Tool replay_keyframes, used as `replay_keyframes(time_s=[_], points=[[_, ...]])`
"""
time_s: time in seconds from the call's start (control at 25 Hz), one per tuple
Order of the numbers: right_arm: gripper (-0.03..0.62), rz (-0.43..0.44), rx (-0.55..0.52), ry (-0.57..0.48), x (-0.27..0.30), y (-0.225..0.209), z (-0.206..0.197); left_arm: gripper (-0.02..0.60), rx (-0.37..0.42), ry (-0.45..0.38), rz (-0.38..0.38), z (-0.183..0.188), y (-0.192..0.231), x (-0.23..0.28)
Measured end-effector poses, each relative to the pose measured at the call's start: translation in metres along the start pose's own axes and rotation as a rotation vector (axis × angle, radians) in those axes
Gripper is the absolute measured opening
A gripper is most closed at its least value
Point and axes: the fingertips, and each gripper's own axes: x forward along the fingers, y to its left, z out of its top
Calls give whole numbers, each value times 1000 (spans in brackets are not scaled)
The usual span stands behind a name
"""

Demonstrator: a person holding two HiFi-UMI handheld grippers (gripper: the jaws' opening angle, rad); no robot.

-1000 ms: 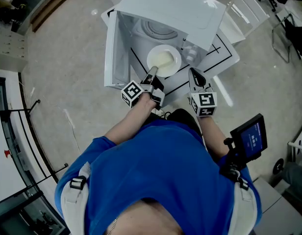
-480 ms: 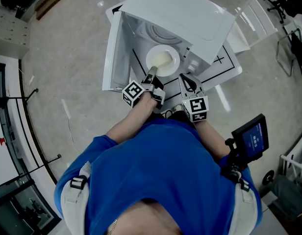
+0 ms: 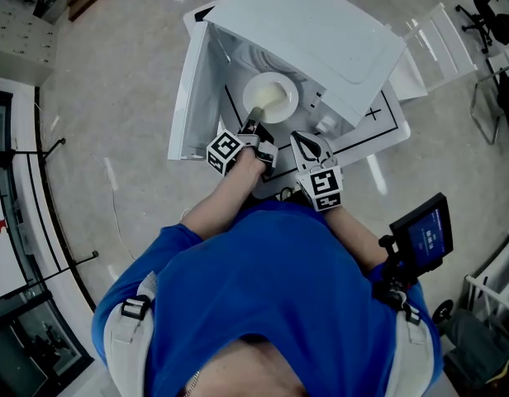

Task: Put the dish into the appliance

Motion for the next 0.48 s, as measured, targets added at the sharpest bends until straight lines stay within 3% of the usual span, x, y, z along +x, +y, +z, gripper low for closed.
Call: replay_keyframes(time_s=[0.48], points=[[2,22,-3,30,10,-6,-6,18,-4,-42,42,21,9,47]])
